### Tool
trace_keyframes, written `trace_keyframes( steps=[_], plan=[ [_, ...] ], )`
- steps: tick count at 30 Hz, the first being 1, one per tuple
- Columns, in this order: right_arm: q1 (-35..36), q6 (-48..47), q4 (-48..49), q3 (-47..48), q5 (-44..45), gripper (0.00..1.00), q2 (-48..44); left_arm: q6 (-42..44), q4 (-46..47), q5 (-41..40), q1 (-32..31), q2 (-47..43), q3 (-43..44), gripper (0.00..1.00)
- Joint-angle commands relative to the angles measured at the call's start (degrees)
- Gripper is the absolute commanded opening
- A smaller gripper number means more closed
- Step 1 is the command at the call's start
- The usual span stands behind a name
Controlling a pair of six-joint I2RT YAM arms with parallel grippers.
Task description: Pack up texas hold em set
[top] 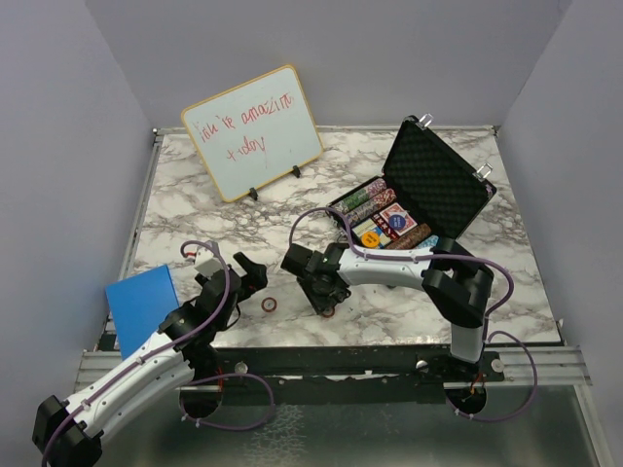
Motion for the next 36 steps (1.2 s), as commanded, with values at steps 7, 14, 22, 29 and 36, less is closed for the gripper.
trace_keyframes(
  steps=[7, 14, 22, 29, 36],
  plan=[
    [0.86, 0.92, -3.23, 4.64, 1.32, 0.4, -1.73, -0.55, -3.64, -4.87, 0.12, -0.09, 1.71, 0.91],
    [1.33, -0.48, -1.36, 8.29, -0.22, 0.41, 1.33, -6.57, -13.01, -17.34, 0.12, -0.12, 6.93, 0.91],
    [2.28, -2.84, 0.36, 16.66, -1.53, 0.41, 8.59, -10.31, -19.91, -31.36, 0.13, -1.97, 14.72, 0.91],
    [3.3, -4.42, -0.59, 25.06, -2.88, 0.41, 14.42, -7.14, -22.7, -39.22, 0.1, -3.8, 19.33, 0.91],
    [4.13, -5.75, -1.26, 28.9, -4.01, 0.41, 16.96, -7.43, -25.65, -41.24, 0.12, -4.67, 22.66, 0.91]
  ],
)
